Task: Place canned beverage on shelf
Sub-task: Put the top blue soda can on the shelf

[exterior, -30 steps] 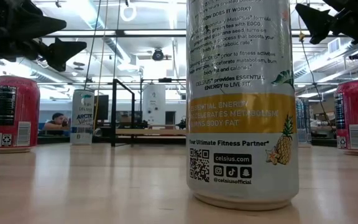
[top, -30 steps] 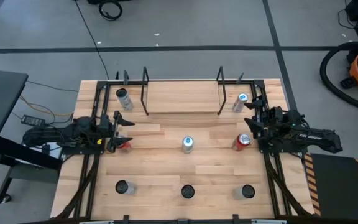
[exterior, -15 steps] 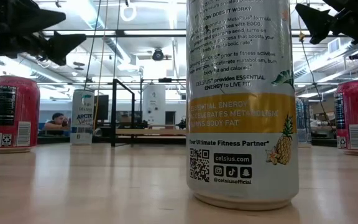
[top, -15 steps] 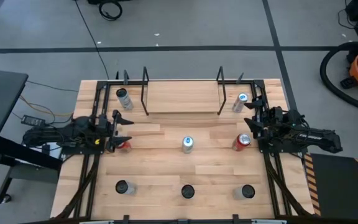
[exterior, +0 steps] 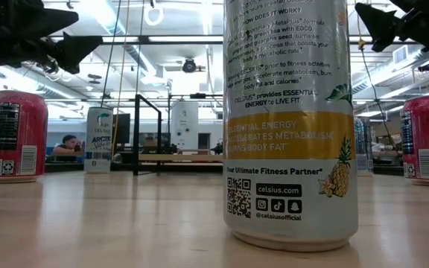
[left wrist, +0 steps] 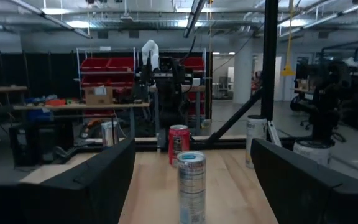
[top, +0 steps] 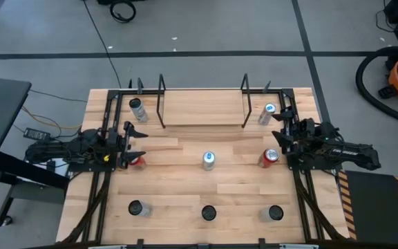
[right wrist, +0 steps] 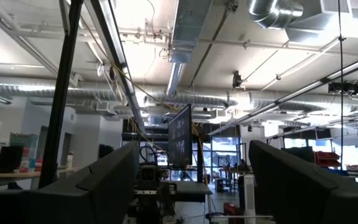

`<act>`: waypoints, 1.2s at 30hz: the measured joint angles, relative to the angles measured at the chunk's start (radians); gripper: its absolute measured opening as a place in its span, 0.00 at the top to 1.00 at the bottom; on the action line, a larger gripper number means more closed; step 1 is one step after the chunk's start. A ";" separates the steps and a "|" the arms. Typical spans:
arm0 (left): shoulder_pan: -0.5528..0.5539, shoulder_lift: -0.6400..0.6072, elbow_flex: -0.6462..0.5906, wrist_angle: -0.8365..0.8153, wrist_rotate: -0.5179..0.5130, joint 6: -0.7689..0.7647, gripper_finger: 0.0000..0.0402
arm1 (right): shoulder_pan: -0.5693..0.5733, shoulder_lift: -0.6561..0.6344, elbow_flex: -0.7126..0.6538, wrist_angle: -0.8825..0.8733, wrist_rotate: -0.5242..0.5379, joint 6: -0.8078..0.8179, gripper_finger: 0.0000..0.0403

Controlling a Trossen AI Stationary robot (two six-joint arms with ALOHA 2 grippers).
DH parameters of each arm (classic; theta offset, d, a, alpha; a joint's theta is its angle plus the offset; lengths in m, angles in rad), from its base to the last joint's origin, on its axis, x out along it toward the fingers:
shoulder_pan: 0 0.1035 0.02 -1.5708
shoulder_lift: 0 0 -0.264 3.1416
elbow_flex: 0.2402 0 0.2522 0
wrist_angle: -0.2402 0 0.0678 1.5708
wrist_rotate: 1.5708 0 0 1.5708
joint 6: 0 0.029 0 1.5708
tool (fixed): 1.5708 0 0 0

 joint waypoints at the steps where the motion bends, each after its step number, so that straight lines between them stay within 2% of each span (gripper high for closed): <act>1: 0.000 0.000 0.000 0.001 0.000 0.016 0.20 | 0.000 0.000 0.000 0.002 0.000 0.000 0.22; 8: 0.000 0.000 0.000 0.047 -0.066 0.063 0.20 | 0.000 0.000 0.000 0.005 0.000 0.035 0.22; 14: 0.000 0.000 0.000 0.060 -0.076 -0.020 0.20 | 0.000 0.000 0.000 0.004 0.019 0.005 0.22; 21: 0.000 0.000 0.000 0.057 -0.076 -0.027 0.20 | 0.000 0.002 0.030 -0.020 0.238 -0.102 0.22; 25: 0.000 0.000 0.000 0.045 -0.076 -0.023 0.20 | 0.000 0.002 0.074 -0.139 0.311 -0.083 0.22; 28: 0.000 0.000 0.000 0.048 -0.088 -0.012 0.20 | 0.000 0.008 0.104 -0.213 0.415 -0.079 0.22; 31: 0.000 0.000 0.000 0.064 -0.145 0.010 0.20 | 0.000 0.023 0.123 -0.250 0.516 -0.102 0.22; 36: 0.000 0.000 0.000 0.074 -0.328 0.011 0.20 | 0.000 0.059 0.163 -0.326 0.699 -0.157 0.22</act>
